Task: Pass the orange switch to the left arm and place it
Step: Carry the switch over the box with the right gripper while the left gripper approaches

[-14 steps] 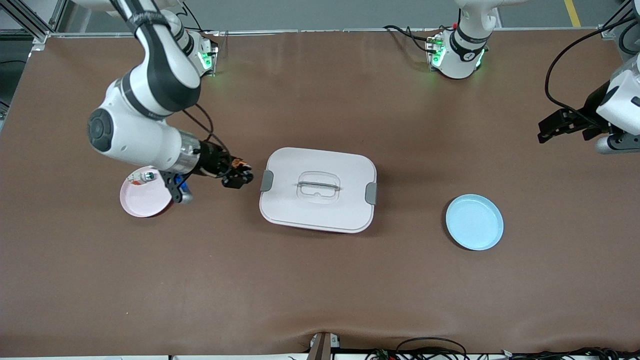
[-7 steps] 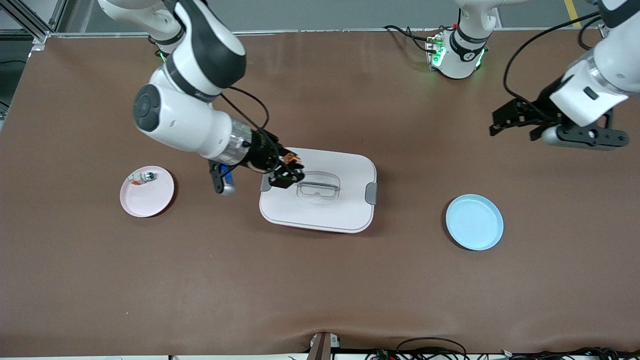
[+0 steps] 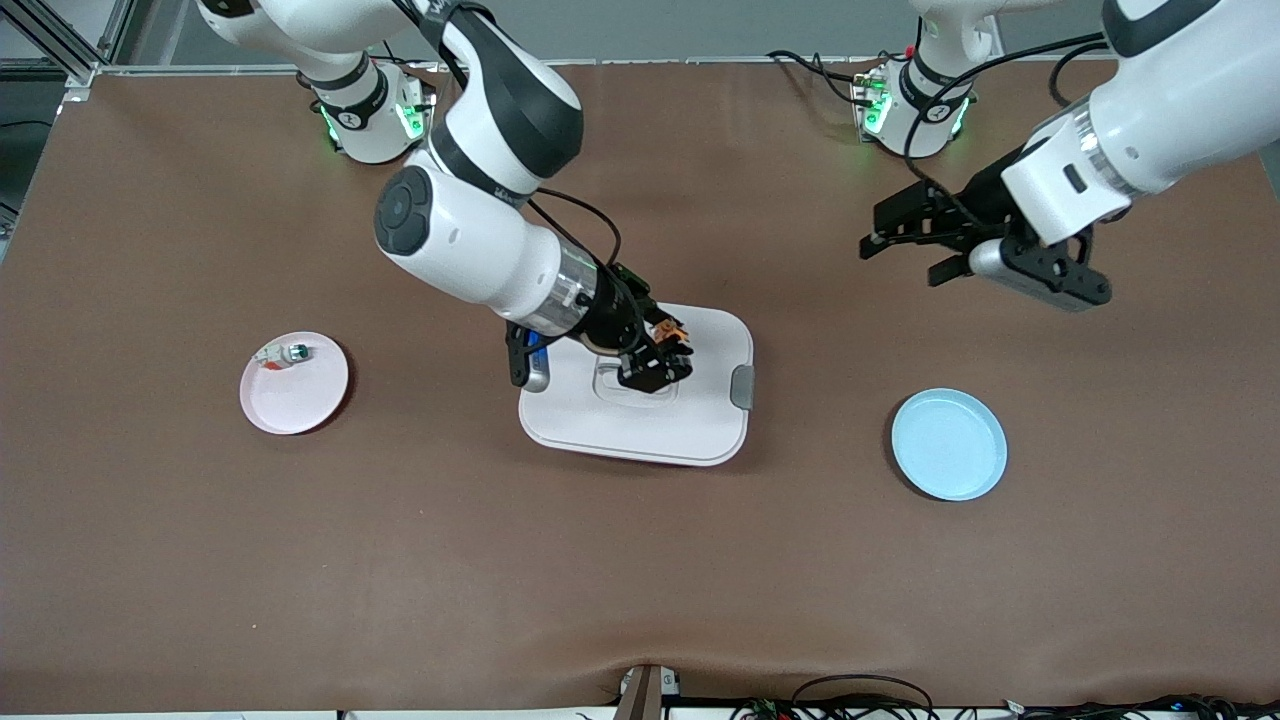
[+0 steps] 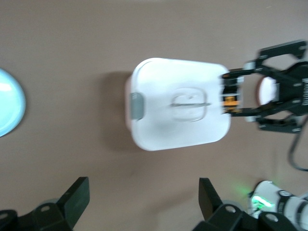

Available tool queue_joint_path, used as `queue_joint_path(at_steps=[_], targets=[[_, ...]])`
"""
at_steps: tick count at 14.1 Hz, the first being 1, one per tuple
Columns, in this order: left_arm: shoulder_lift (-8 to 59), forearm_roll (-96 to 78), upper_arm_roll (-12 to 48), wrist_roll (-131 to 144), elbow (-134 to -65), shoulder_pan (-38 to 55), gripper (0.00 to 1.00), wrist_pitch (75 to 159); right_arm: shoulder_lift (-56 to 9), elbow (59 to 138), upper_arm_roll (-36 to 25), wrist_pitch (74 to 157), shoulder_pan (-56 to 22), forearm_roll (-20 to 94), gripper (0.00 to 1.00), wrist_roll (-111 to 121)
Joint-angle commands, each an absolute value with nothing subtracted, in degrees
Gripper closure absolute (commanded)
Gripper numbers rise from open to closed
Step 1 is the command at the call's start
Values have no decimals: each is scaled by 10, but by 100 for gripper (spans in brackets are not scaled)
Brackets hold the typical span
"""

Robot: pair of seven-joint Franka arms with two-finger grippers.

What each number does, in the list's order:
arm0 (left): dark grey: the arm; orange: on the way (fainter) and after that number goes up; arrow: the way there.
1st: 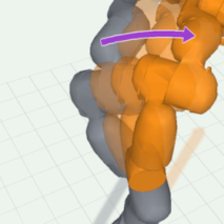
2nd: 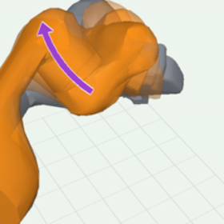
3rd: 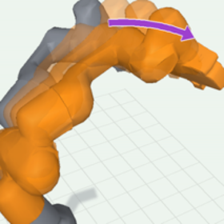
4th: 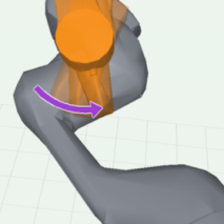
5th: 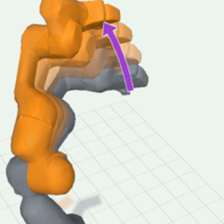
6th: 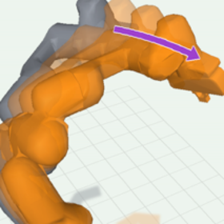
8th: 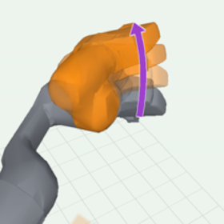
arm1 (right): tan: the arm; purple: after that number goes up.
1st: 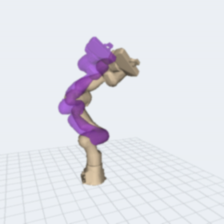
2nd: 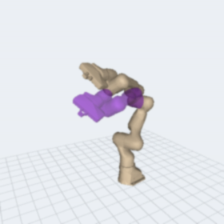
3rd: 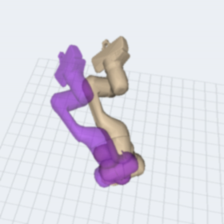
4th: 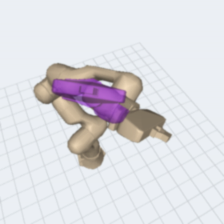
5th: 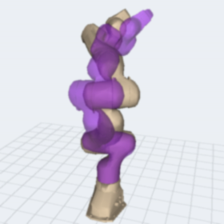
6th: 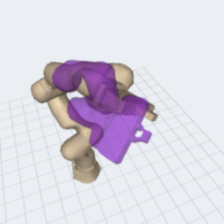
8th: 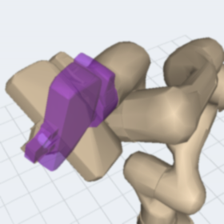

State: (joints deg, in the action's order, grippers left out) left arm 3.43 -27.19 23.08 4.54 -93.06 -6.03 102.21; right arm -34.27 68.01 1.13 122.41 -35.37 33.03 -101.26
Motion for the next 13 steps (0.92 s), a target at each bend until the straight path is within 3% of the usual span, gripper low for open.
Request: queue_joint_path(at_steps=[1,4,6,10,13], targets=[[72,-314,248,0,-927,-65,0,1062,-364,639,4,1217,-363,340,100,-1034],[114,-384,249,-69,-927,-63,16,1085,-364,639,4,1213,-363,340,100,-1033],[123,-421,250,-69,-927,-51,17,1107,-364,640,4,1208,-361,340,100,-1033],[147,-437,250,-61,-929,-21,28,1171,-364,642,4,1207,-358,345,100,-1038],[161,-445,250,-54,-952,13,32,1257,-364,642,4,1195,-353,352,100,-1056]])
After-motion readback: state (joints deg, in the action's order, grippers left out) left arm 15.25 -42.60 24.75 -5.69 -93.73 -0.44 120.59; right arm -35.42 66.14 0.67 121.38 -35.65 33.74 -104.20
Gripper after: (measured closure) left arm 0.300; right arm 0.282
